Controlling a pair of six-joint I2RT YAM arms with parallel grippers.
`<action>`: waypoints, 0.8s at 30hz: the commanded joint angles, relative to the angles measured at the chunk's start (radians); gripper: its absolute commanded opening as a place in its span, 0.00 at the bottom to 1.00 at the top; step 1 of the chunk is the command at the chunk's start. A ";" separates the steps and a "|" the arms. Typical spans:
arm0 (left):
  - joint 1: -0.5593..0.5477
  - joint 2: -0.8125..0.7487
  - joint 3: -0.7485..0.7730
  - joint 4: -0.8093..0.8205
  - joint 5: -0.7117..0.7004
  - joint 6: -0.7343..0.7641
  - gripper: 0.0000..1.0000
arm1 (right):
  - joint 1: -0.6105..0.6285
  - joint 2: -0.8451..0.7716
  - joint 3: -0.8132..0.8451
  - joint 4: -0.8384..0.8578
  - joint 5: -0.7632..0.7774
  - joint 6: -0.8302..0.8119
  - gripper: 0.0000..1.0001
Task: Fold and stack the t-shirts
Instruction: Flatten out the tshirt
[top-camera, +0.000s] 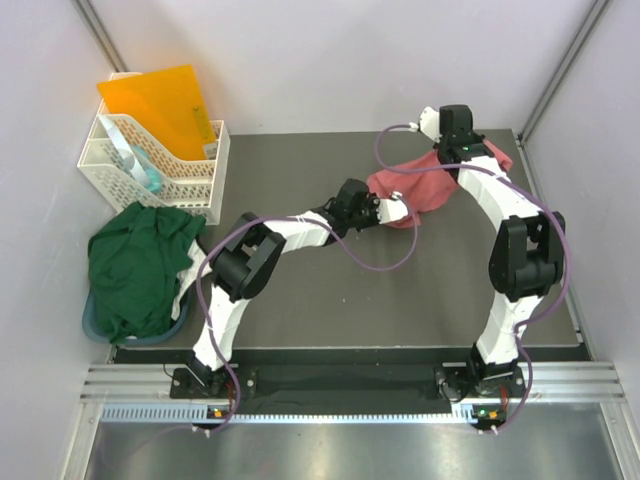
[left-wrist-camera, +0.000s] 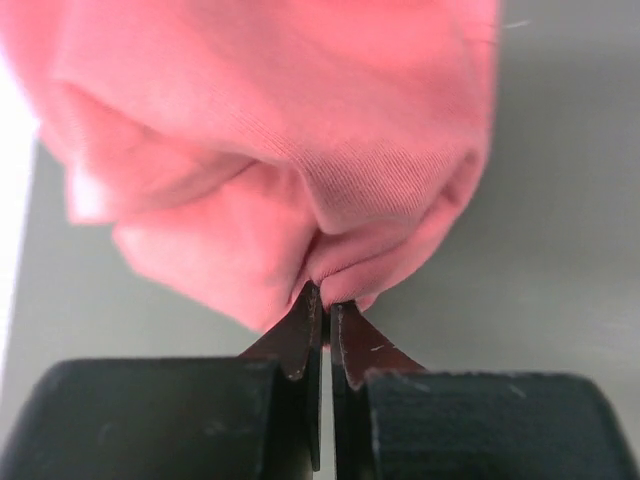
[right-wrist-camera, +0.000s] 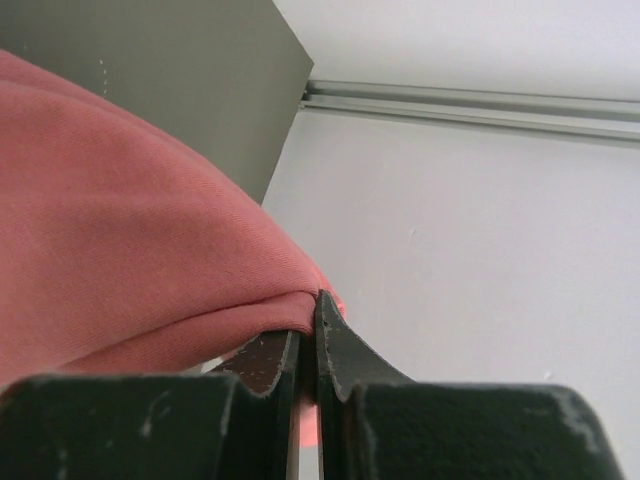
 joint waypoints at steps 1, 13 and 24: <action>0.033 -0.140 0.018 0.084 -0.157 0.069 0.00 | -0.034 -0.015 0.051 0.035 0.001 -0.027 0.00; 0.324 -0.484 0.009 -0.418 -0.002 0.349 0.00 | -0.107 -0.069 0.083 -0.258 -0.209 -0.133 0.00; 0.409 -0.700 0.040 -0.862 0.221 0.600 0.00 | -0.109 -0.210 0.227 -0.740 -0.557 -0.229 0.00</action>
